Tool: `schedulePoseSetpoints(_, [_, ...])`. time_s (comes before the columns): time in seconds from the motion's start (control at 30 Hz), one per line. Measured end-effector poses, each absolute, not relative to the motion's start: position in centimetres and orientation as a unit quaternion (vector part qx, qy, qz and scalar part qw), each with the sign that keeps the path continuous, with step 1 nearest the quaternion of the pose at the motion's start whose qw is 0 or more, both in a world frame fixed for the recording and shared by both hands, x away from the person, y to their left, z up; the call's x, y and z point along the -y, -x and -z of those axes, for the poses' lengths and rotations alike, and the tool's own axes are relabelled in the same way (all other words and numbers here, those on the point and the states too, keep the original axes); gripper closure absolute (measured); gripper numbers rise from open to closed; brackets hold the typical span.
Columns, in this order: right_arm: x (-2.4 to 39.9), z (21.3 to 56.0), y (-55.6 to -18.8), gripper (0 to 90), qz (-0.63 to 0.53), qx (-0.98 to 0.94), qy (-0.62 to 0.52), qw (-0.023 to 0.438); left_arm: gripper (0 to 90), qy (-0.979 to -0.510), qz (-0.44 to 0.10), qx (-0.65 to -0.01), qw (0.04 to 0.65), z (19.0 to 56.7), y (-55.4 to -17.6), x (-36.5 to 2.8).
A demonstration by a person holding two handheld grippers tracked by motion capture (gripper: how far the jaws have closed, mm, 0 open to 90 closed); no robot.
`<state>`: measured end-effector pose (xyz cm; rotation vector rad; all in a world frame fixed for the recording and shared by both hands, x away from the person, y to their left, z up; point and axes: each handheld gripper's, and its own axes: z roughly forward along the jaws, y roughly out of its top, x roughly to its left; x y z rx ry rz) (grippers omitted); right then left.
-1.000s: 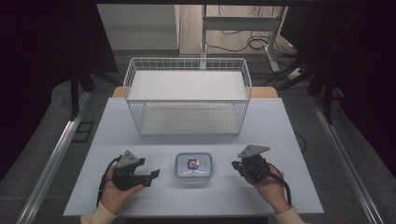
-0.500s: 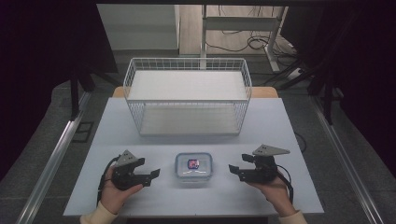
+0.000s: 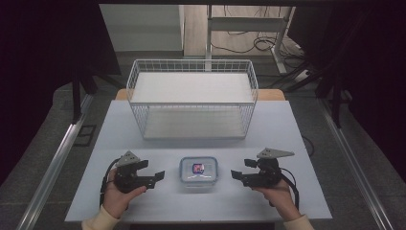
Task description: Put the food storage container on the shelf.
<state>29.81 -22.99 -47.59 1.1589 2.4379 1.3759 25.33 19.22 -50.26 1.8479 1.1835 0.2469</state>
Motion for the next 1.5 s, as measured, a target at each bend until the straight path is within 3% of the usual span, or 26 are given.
schedulePoseSetpoints(0.57, [22.1, 47.5, -30.3, 20.7, -0.481, -0.784, -0.391, 0.010, 14.2, -0.729, 0.007, -0.506, 0.461, 48.6, -27.8, -15.9])
schedulePoseSetpoints(1.0, [18.2, 49.3, -31.7, 20.9, -0.448, -0.796, -0.405, -0.033, 14.2, -0.697, 0.105, -0.534, 0.467, 51.1, -30.2, -15.6])
schedulePoseSetpoints(1.5, [16.7, 51.0, -32.1, 20.9, -0.440, -0.789, -0.423, -0.072, 15.8, -0.695, 0.159, -0.530, 0.459, 52.5, -30.9, -14.4])
